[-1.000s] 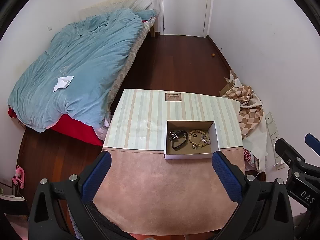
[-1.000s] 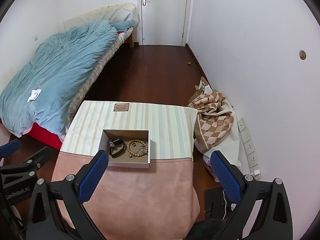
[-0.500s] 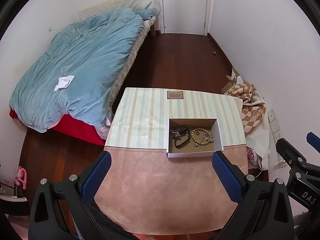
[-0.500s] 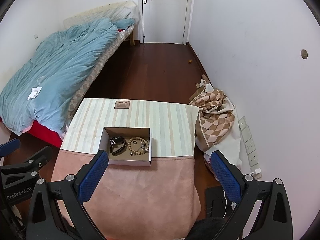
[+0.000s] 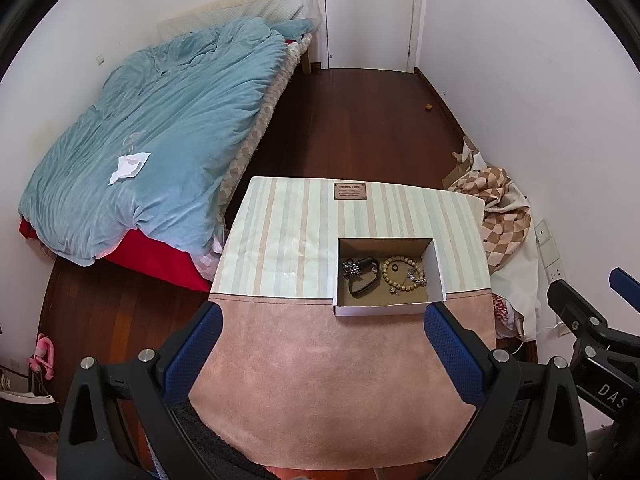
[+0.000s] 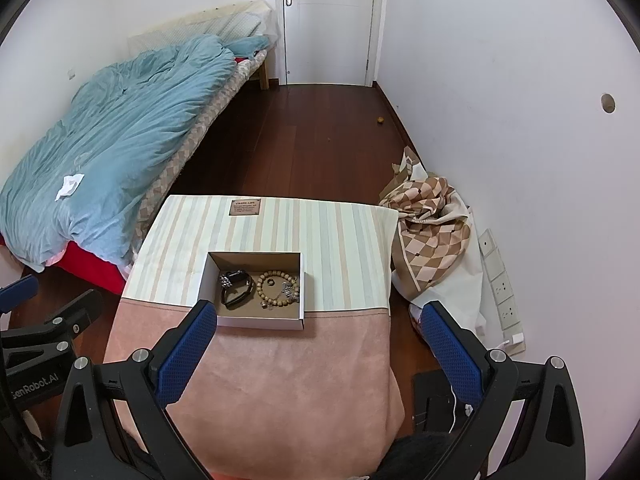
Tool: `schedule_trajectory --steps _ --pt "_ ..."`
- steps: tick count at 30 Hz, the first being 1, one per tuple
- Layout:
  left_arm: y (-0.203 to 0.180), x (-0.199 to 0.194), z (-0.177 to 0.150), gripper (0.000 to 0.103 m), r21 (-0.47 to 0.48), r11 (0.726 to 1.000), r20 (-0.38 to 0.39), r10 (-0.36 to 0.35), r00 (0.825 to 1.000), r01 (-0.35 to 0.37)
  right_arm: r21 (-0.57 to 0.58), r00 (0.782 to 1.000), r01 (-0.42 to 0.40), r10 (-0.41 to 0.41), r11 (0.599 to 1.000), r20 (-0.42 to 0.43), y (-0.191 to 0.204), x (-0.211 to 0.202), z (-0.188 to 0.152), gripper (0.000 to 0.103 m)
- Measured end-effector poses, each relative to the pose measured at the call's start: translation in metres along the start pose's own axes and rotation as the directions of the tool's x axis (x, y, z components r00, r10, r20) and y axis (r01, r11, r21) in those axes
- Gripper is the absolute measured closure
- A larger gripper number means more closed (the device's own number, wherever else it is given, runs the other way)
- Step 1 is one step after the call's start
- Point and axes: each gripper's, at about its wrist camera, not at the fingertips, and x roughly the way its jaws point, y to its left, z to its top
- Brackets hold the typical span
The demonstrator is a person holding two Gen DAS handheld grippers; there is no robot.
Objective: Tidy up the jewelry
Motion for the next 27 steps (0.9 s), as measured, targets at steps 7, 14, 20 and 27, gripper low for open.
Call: schedule_trajectory --steps 7,14,20,27 --pt "0.0001 -0.0037 -0.0005 0.0 0.001 1.0 0.005 0.006 1.0 -0.006 0.002 1.0 -0.004 0.004 1.0 -0.004 -0.0004 0.0006 -0.0028 0.0" --pt "0.0006 -0.0039 -0.0011 0.0 0.004 1.0 0.008 0.007 1.0 -0.007 0.003 1.0 -0.003 0.003 1.0 -0.003 -0.0013 -0.0001 -0.003 0.0" --pt "0.001 -0.0042 -0.0016 0.0 0.002 1.0 0.006 0.006 1.0 -0.006 0.003 1.0 -0.007 0.007 1.0 0.001 -0.0022 -0.0024 -0.0035 0.0" --pt "0.0013 -0.0053 -0.004 0.0 -0.004 1.0 0.005 0.005 1.0 -0.005 -0.001 1.0 -0.005 0.005 1.0 0.004 -0.0026 -0.0031 -0.0041 0.0"
